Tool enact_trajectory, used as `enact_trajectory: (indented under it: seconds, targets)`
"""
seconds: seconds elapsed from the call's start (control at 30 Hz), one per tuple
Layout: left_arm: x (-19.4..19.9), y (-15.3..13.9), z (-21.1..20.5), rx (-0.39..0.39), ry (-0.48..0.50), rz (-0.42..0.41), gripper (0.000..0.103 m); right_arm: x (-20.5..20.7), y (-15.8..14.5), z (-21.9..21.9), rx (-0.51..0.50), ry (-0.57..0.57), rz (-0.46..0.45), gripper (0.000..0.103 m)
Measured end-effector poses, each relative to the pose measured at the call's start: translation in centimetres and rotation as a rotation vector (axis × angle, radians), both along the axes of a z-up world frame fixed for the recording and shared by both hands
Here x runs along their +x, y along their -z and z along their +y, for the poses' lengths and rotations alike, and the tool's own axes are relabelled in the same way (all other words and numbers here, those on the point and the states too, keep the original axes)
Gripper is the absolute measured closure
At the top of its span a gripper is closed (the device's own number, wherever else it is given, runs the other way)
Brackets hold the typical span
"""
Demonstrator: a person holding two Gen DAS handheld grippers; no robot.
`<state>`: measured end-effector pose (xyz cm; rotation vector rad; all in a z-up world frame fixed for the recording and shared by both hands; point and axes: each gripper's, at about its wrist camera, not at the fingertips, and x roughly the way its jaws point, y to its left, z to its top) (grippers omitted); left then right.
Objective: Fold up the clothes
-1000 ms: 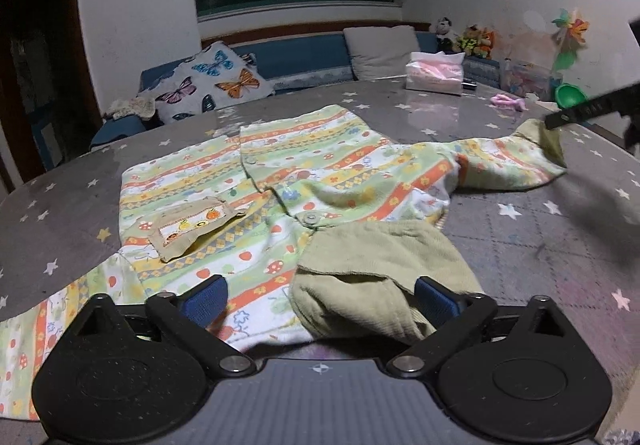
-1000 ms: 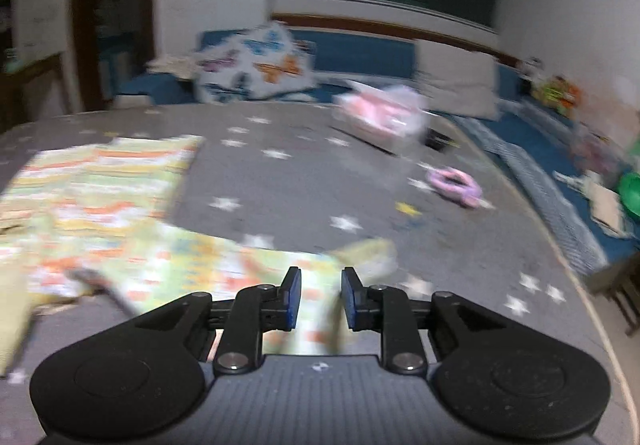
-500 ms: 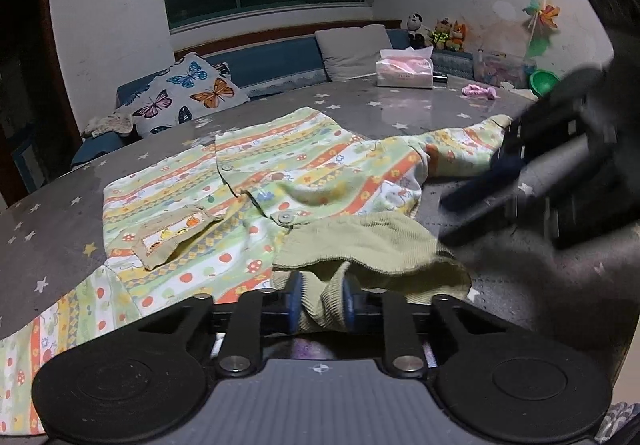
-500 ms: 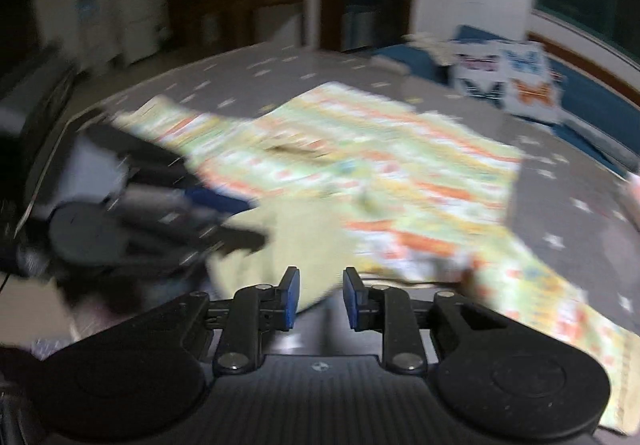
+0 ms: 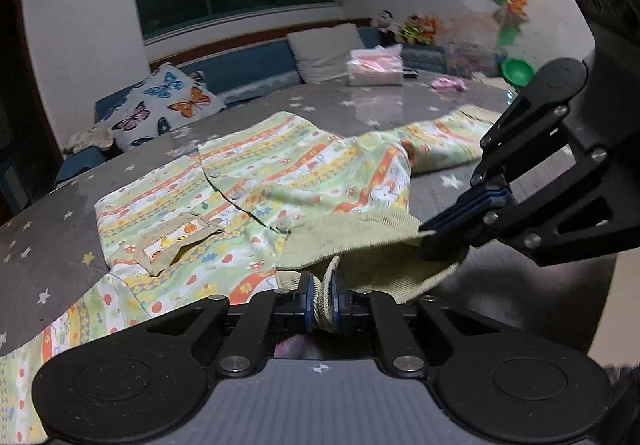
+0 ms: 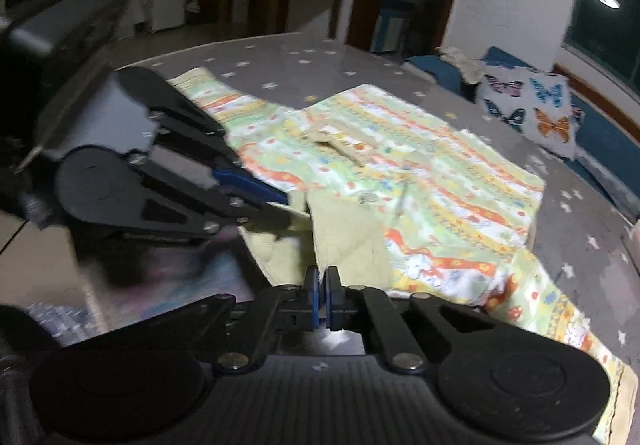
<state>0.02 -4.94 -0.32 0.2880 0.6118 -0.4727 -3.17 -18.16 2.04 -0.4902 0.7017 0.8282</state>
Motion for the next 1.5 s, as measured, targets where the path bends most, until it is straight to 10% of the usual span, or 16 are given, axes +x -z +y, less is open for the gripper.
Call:
enact_trajectory:
  seconds: [0.3,0.5,0.9,1.03,1.5]
  targets:
    - [-0.6,-1.7,1.8,0.012,0.047,-0.018,0.071,1.1,-0.1,-0.1,0.023,-0.045,0.073,0.090]
    - [1.0,-3.6,1.6,-0.040,0.007,-0.074,0.070,4.4,-2.7,-2.1,0.088,0.076,-0.007,0.084]
    - [7.1,0.4,-3.0,-0.050,-0.005,0.057,0.070,8.6,2.0,-3.5,-0.038,0.177,0.029,0.069]
    - [6.7,0.3,-3.7,-0.027,0.016,0.032,0.070,7.3,0.5,-5.7,0.033,0.221,0.035,0.045]
    - [6.2,0.4,-10.3,-0.004,0.179,0.008,0.070,9.1,0.9,-19.7,0.152,0.739,-0.001,0.030]
